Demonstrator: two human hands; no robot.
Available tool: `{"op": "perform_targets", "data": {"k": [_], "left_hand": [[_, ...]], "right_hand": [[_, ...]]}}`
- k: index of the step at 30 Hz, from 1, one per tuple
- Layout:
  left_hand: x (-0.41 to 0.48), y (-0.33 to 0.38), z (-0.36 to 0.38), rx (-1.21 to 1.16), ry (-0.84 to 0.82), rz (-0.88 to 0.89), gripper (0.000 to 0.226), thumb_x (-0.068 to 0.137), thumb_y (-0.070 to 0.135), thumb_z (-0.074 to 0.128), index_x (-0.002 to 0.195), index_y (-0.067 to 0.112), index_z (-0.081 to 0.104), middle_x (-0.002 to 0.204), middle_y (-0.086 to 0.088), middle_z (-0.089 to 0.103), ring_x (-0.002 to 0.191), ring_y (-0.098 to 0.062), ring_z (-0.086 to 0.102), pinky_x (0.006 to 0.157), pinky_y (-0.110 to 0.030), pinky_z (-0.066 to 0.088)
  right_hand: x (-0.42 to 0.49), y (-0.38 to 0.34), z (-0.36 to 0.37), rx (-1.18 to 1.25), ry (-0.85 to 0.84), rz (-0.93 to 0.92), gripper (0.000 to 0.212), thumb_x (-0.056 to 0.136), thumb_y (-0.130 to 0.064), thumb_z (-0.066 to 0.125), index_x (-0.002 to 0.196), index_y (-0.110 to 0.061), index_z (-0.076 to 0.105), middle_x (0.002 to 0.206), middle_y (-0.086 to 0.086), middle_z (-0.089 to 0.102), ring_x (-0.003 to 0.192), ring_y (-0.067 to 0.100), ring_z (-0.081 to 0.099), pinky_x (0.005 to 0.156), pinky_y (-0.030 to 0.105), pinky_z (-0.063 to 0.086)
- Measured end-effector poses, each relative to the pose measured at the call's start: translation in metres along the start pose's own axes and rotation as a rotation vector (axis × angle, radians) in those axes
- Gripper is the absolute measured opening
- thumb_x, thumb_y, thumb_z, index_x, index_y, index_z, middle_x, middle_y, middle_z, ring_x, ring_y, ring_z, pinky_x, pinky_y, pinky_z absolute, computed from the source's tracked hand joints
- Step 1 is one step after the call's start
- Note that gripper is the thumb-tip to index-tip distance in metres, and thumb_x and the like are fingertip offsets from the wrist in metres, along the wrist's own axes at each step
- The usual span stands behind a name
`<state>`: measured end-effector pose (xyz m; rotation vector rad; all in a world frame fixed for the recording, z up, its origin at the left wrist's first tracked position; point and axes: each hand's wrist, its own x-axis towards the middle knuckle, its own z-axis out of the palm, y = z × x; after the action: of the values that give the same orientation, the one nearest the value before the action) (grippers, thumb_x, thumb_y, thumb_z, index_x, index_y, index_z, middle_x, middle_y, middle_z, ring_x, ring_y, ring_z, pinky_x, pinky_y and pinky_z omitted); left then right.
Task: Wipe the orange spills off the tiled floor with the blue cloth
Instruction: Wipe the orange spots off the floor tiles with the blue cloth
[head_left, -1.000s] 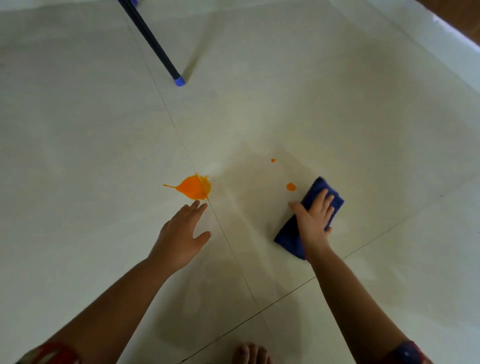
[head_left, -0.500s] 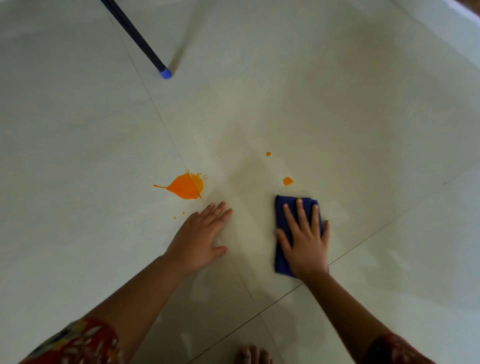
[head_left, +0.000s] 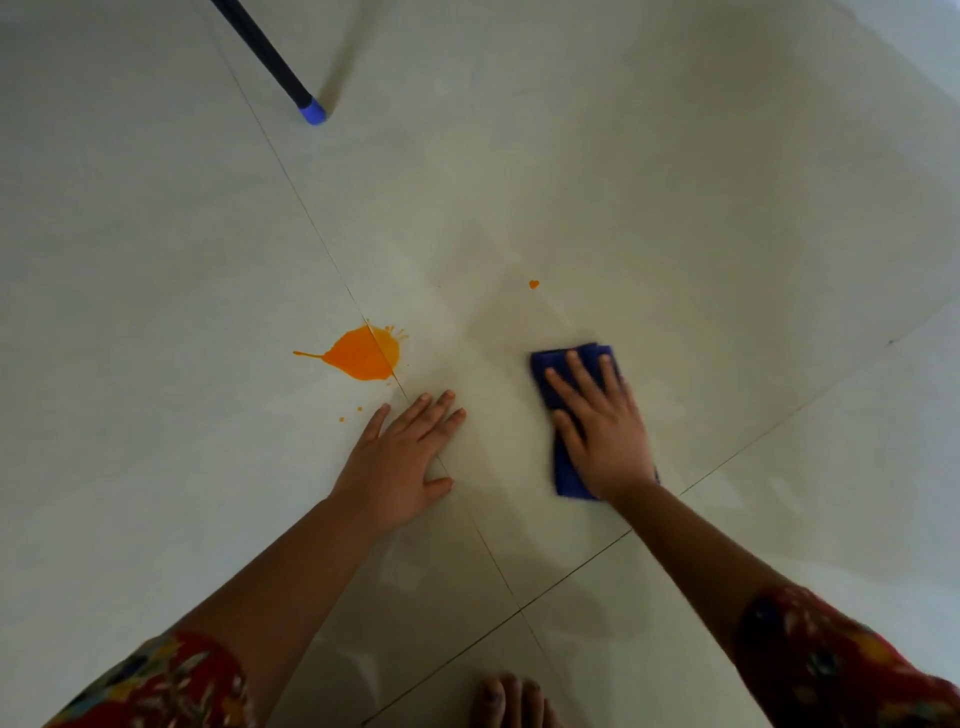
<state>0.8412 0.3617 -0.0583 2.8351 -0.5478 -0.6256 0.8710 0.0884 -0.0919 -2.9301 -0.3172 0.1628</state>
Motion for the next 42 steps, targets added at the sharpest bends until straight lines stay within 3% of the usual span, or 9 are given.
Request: {"op": "perform_targets", "data": {"k": [5, 10, 12, 18, 26, 29, 33, 40, 42], "left_hand": [[0.0, -0.001, 0.002, -0.032, 0.016, 0.0, 0.079, 0.092, 0.053, 0.045, 0.15, 0.038, -0.005, 0.157, 0.017, -0.018, 0.147, -0.007, -0.011, 0.118, -0.04, -0.004], [0.001, -0.001, 0.0, -0.076, 0.015, -0.007, 0.079, 0.091, 0.052, 0.049, 0.151, 0.038, 0.001, 0.158, 0.017, -0.012, 0.147, -0.006, -0.007, 0.118, -0.041, -0.002], [0.002, -0.001, 0.0, -0.092, 0.009, -0.018, 0.079, 0.09, 0.05, 0.051, 0.151, 0.037, 0.001, 0.158, 0.018, -0.012, 0.147, -0.005, -0.007, 0.118, -0.042, -0.003], [0.0, -0.001, 0.007, -0.141, 0.058, -0.025, 0.078, 0.089, 0.051, 0.051, 0.152, 0.038, 0.007, 0.159, 0.018, -0.006, 0.147, -0.005, -0.004, 0.118, -0.043, -0.004], [0.001, -0.008, 0.016, -0.079, 0.272, 0.025, 0.053, 0.095, 0.046, 0.032, 0.147, 0.033, 0.035, 0.156, 0.013, 0.028, 0.144, -0.009, 0.026, 0.118, -0.047, 0.009], [0.003, -0.008, 0.027, -0.049, 0.337, 0.026, 0.048, 0.097, 0.038, 0.035, 0.145, 0.031, 0.039, 0.154, 0.011, 0.033, 0.142, -0.011, 0.031, 0.117, -0.046, 0.016], [0.005, -0.006, 0.037, -0.074, 0.403, 0.028, 0.047, 0.096, 0.032, 0.038, 0.143, 0.029, 0.042, 0.154, 0.01, 0.034, 0.141, -0.012, 0.032, 0.117, -0.043, 0.016], [0.003, -0.004, 0.036, -0.066, 0.426, 0.027, 0.047, 0.096, 0.029, 0.043, 0.143, 0.027, 0.043, 0.154, 0.008, 0.034, 0.142, -0.013, 0.031, 0.119, -0.044, 0.012], [0.004, -0.005, 0.037, -0.051, 0.45, 0.029, 0.046, 0.095, 0.029, 0.045, 0.142, 0.026, 0.045, 0.153, 0.008, 0.036, 0.141, -0.013, 0.033, 0.119, -0.046, 0.012]], "right_hand": [[0.066, 0.009, -0.005, 0.084, 0.085, 0.382, 0.053, 0.102, -0.042, 0.028, 0.153, -0.028, 0.022, 0.163, 0.0, 0.012, 0.149, 0.032, 0.0, 0.12, 0.048, 0.011], [0.016, -0.045, 0.009, 0.029, -0.048, -0.22, 0.054, 0.101, -0.042, 0.026, 0.152, -0.027, 0.025, 0.161, -0.002, 0.017, 0.15, 0.03, 0.006, 0.121, 0.046, 0.01], [-0.025, -0.03, 0.008, 0.003, -0.083, -0.273, 0.053, 0.101, -0.044, 0.024, 0.153, -0.033, 0.019, 0.161, -0.007, 0.013, 0.15, 0.025, 0.001, 0.121, 0.045, 0.005], [0.045, 0.001, -0.007, 0.031, 0.038, 0.432, 0.054, 0.102, -0.048, 0.022, 0.153, -0.037, 0.013, 0.163, -0.008, 0.004, 0.149, 0.032, -0.009, 0.117, 0.057, -0.001], [0.007, -0.052, 0.006, 0.032, -0.028, -0.148, 0.052, 0.102, -0.042, 0.028, 0.152, -0.027, 0.025, 0.161, -0.005, 0.017, 0.15, 0.02, 0.003, 0.121, 0.037, 0.007], [0.007, -0.008, 0.002, 0.089, 0.115, 0.044, 0.05, 0.1, -0.037, 0.034, 0.147, -0.019, 0.04, 0.156, 0.005, 0.033, 0.147, 0.03, 0.019, 0.12, 0.041, 0.018], [0.093, 0.005, -0.012, 0.098, 0.123, 0.435, 0.053, 0.102, -0.039, 0.029, 0.153, -0.026, 0.023, 0.162, -0.001, 0.015, 0.15, 0.028, 0.004, 0.121, 0.042, 0.008], [0.078, -0.041, -0.001, 0.018, 0.025, -0.056, 0.051, 0.103, -0.041, 0.029, 0.151, -0.027, 0.03, 0.16, -0.004, 0.022, 0.15, 0.024, 0.01, 0.12, 0.038, 0.01], [0.057, -0.019, -0.001, 0.04, 0.094, 0.031, 0.049, 0.102, -0.039, 0.032, 0.149, -0.025, 0.036, 0.158, -0.002, 0.028, 0.149, 0.025, 0.015, 0.121, 0.037, 0.014]]}}
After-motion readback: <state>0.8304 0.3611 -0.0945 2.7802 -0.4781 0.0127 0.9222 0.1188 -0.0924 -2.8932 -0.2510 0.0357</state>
